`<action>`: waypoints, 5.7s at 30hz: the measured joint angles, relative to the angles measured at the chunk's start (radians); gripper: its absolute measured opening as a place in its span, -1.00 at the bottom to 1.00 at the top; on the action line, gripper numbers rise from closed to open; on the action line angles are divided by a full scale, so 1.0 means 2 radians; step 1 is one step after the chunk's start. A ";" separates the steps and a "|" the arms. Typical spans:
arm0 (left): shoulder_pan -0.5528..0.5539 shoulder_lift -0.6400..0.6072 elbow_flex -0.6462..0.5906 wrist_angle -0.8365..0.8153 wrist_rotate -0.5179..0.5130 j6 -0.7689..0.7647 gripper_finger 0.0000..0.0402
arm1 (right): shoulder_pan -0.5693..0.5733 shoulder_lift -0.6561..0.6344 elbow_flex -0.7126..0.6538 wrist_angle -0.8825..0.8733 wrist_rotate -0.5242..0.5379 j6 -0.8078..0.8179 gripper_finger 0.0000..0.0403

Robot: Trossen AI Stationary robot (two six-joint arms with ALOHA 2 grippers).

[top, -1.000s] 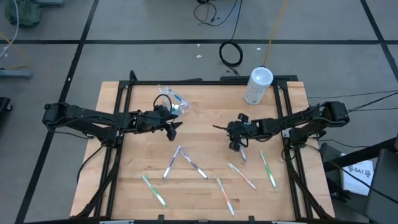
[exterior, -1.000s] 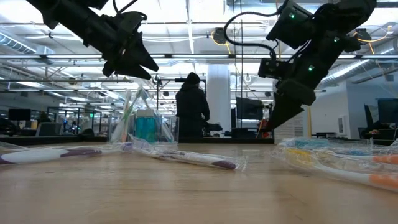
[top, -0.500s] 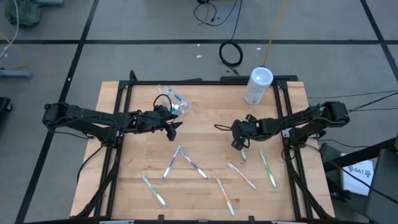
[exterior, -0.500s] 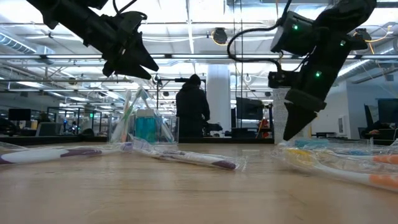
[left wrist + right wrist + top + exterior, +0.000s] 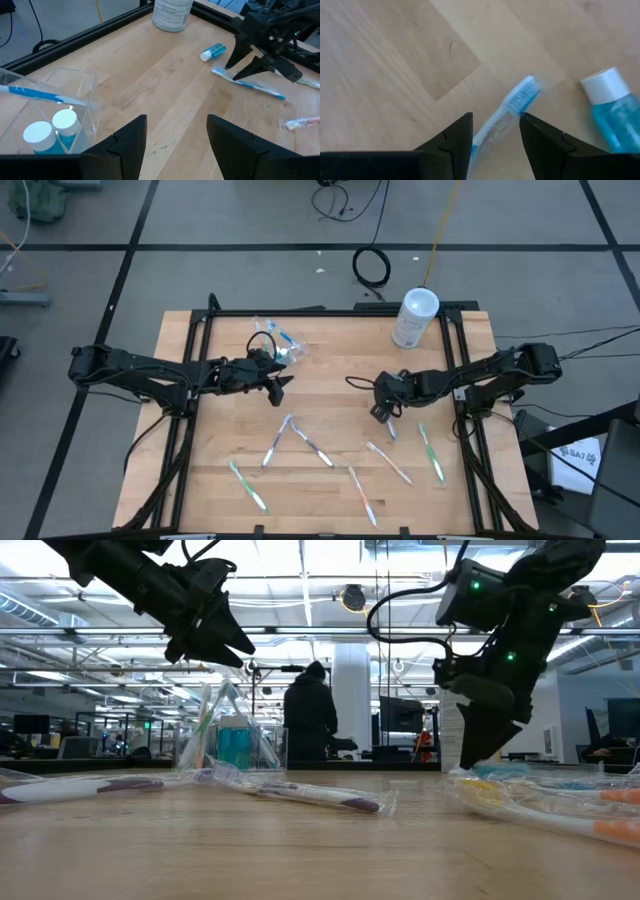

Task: Pick & Place toothbrushing station
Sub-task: Put the blue toothbrush into the transparent organizer

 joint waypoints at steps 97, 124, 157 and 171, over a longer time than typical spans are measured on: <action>-0.006 0.204 0.000 0.413 0.101 0.124 0.06 | -0.024 0.056 0.000 0.619 -0.092 -0.207 -1.00; -0.006 0.204 0.001 0.412 0.101 0.123 -0.69 | -0.024 0.056 0.000 0.632 -0.091 -0.195 -1.00; 0.017 0.204 0.001 0.362 0.036 0.120 -0.91 | -0.026 0.057 0.000 0.541 -0.023 -0.208 -0.48; 0.034 0.197 0.001 0.365 -0.059 0.129 -0.94 | -0.029 0.057 0.000 0.524 -0.026 -0.210 -0.47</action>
